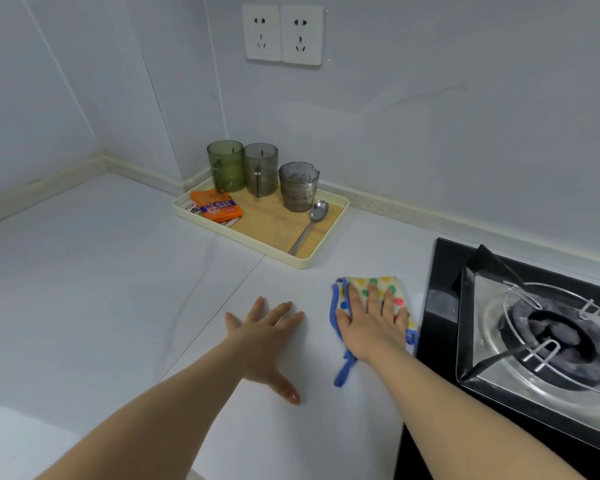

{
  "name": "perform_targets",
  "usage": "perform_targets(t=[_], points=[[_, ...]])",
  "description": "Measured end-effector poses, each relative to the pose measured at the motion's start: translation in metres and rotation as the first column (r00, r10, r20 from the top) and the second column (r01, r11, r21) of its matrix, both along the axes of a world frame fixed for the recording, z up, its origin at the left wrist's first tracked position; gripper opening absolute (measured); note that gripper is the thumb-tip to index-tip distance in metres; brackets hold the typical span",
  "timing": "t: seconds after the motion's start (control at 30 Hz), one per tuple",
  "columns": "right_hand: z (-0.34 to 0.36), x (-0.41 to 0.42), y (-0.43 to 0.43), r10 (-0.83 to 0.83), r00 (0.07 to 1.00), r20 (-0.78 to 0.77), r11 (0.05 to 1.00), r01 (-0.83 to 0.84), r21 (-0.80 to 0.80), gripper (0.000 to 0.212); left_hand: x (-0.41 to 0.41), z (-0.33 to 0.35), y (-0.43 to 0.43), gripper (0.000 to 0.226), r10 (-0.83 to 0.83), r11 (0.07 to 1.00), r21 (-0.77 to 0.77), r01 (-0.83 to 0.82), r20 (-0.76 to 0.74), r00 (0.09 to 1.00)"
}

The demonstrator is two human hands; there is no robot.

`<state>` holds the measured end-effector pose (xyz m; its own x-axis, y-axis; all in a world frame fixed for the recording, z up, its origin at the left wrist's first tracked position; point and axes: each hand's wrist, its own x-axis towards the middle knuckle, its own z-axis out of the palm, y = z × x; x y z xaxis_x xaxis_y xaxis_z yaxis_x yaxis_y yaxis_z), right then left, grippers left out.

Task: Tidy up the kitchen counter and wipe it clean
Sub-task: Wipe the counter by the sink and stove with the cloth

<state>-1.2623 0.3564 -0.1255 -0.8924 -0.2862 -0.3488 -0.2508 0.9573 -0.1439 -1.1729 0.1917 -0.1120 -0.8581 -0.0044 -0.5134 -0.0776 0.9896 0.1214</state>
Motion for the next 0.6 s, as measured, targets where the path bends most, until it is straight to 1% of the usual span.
perform_targets(t=[0.13,0.27,0.43,0.6], points=[[-0.002,-0.034,-0.013,0.004,1.0,-0.009,1.0,-0.004,-0.002,0.058,0.0,-0.004,-0.005,0.124,0.016,1.0,0.008,-0.016,0.002,1.0],[-0.003,-0.052,-0.018,-0.002,1.0,0.018,1.0,0.002,0.009,0.058,0.001,-0.008,-0.005,0.125,0.018,1.0,-0.012,-0.018,-0.001,1.0],[-0.005,-0.018,-0.014,0.001,1.0,0.015,1.0,-0.001,-0.018,0.058,-0.001,-0.008,-0.006,0.127,0.018,0.999,-0.027,-0.018,0.015,1.0],[-0.004,0.037,0.002,0.008,1.0,0.023,1.0,-0.008,0.005,0.058,0.005,-0.004,-0.003,0.125,0.017,0.999,-0.049,-0.016,0.01,1.0]])
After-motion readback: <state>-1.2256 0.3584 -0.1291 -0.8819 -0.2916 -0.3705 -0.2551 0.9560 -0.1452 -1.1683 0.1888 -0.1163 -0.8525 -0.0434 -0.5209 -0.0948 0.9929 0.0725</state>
